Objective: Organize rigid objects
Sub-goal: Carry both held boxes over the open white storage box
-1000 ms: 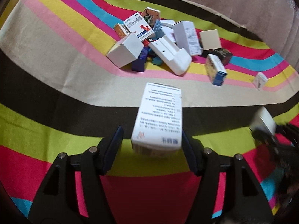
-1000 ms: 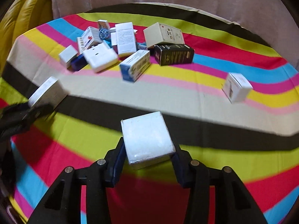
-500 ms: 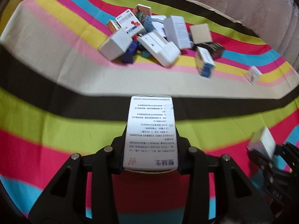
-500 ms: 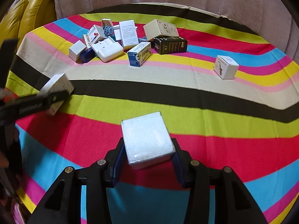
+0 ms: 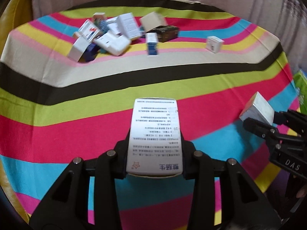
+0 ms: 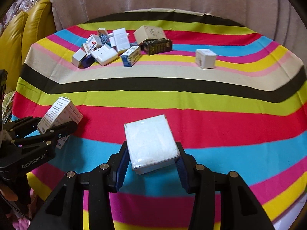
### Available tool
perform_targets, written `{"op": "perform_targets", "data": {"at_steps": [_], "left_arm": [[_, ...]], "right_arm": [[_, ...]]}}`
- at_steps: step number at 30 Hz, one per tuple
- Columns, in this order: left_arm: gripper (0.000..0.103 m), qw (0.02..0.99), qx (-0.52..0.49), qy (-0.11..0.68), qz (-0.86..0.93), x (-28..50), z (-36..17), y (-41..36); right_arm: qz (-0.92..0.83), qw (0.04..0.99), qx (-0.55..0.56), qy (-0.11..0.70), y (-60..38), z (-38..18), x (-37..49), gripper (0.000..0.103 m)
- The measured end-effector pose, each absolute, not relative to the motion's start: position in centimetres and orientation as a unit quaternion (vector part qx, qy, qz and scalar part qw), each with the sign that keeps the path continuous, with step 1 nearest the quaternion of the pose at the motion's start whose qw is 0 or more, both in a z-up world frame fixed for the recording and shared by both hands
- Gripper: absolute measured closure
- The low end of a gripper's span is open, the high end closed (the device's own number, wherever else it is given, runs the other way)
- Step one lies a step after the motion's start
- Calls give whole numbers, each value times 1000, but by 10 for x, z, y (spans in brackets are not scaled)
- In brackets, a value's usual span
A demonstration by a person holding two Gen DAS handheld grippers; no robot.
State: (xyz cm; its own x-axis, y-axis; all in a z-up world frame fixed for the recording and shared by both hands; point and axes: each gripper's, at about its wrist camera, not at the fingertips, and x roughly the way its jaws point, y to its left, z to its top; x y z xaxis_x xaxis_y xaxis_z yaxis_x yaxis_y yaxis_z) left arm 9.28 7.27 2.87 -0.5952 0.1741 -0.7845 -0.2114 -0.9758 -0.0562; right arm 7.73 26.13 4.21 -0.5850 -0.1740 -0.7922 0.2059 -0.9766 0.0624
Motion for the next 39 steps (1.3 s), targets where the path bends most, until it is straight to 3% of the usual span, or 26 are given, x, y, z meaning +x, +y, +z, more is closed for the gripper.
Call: {"op": "perform_targets", "data": {"at_steps": [18,34,39], "left_arm": [[59,208,-395,118,887,163,67,149],[59,334,-359,235,839,218,82,251],[59,435,-381,208,789,229,91,292]], "right_arm": [[-909,65,410,-16,329,80,176,56],[-907,-61,413,-58,432,66,260,56],[-897,-114,422,-60,466,62,284,56]]}}
